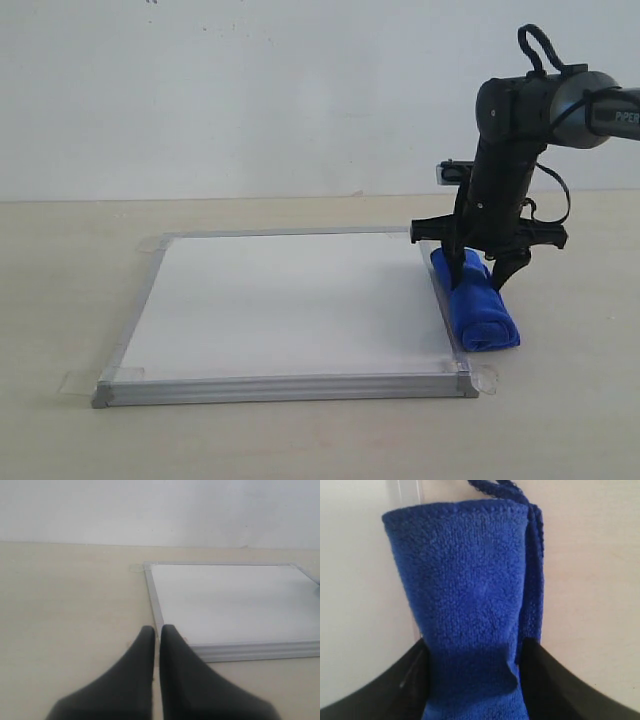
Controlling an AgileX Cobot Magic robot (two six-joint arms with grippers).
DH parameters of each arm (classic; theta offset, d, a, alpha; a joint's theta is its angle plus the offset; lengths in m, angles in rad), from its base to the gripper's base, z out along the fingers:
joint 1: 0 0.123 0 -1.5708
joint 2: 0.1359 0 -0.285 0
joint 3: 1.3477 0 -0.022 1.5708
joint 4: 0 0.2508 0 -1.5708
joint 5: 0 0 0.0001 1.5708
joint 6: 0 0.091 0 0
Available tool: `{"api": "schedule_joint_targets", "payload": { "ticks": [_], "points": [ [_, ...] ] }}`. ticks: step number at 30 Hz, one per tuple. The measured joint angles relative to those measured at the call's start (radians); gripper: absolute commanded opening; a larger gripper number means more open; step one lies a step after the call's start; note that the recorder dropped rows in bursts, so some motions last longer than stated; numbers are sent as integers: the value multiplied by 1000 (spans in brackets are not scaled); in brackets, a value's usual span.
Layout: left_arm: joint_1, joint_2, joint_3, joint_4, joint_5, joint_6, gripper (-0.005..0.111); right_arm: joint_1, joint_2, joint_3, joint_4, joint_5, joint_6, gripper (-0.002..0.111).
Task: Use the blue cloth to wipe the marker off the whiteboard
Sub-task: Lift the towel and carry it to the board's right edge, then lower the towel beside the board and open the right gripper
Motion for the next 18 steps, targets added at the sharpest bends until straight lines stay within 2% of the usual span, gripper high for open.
{"api": "schedule_joint_targets", "payload": {
  "ticks": [16,18],
  "points": [
    [0,0,0,0,0,0,4,0,-94,0,2,39,2,51],
    [0,0,0,0,0,0,4,0,-105,0,2,39,2,42]
  ]
}}
